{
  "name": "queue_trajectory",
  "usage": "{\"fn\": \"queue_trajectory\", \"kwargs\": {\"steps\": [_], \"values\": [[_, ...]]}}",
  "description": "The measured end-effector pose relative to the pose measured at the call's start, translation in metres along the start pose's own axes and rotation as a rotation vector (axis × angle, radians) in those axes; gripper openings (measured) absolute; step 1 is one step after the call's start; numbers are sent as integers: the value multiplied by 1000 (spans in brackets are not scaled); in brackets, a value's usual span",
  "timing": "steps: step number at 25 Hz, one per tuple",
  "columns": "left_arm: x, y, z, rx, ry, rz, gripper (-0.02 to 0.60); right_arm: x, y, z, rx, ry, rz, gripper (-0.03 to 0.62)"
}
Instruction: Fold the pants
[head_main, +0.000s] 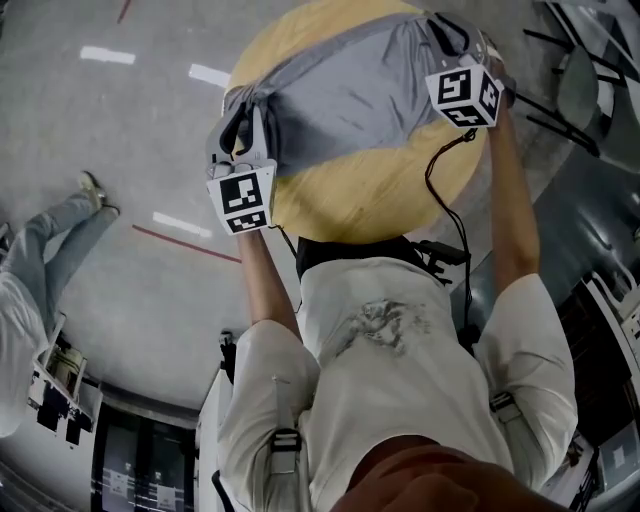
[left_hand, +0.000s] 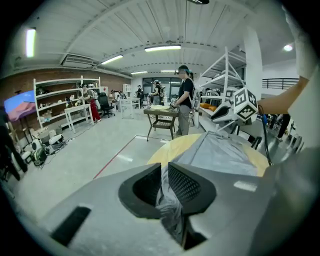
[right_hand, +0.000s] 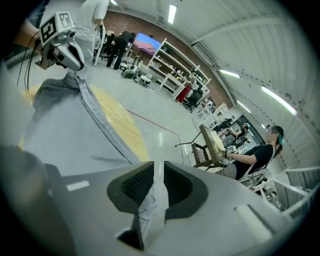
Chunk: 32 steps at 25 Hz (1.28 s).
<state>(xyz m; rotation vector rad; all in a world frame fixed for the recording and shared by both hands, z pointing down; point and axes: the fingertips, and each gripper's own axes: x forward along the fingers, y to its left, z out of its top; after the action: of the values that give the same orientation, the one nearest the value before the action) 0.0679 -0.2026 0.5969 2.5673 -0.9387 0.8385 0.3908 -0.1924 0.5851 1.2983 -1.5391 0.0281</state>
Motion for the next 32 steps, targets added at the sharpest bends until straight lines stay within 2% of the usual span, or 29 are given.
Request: {"fn": "queue_trajectory", "kwargs": {"steps": [7,15,26,32], "values": [[-37,-7,20,19,-63,20,31,-59,23,30,64,-104,-24,60],[-101,-31,30,50,-134,54,8,-139,85,67,102,-249,2,9],[-220,-81,15,65,-203,83,8,-274,141,83,174,-420,52,8],[-281,-128,0,86,-215,86,8,-350,181,81,211,-491,142,8]]}}
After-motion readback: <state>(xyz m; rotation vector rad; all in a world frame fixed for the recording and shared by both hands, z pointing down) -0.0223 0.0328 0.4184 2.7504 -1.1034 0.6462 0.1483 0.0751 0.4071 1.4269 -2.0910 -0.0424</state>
